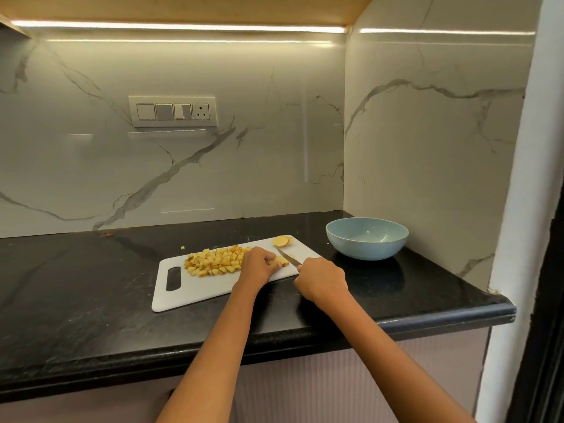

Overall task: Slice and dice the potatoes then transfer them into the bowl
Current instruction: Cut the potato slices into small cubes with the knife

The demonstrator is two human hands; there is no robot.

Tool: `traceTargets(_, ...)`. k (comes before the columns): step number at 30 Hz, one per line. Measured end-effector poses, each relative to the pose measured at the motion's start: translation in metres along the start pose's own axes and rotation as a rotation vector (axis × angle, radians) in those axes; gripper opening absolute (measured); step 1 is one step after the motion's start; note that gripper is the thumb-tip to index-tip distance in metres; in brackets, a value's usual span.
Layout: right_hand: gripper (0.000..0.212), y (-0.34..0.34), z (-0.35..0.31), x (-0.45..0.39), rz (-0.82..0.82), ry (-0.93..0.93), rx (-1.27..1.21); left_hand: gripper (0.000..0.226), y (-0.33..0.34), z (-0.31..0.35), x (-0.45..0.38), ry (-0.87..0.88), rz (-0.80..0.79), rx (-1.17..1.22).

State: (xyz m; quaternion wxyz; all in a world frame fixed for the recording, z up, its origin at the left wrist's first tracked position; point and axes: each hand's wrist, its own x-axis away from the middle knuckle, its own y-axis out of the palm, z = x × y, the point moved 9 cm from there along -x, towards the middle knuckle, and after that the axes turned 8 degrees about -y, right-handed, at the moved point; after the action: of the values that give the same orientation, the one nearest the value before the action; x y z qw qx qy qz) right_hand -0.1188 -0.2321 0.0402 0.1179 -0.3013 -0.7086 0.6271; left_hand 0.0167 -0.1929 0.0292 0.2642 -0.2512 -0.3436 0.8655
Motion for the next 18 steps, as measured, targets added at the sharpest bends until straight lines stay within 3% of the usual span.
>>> traceTargets(14, 0.03, 0.007, -0.014, -0.019, -0.111, 0.0, -0.011, 0.018, -0.002, 0.0, -0.001, 0.01, 0.012, -0.02)
traceTargets(18, 0.028, 0.006, -0.009, -0.009, -0.078, -0.041, 0.093, 0.02, -0.002, 0.001, -0.001, 0.033, 0.025, -0.002)
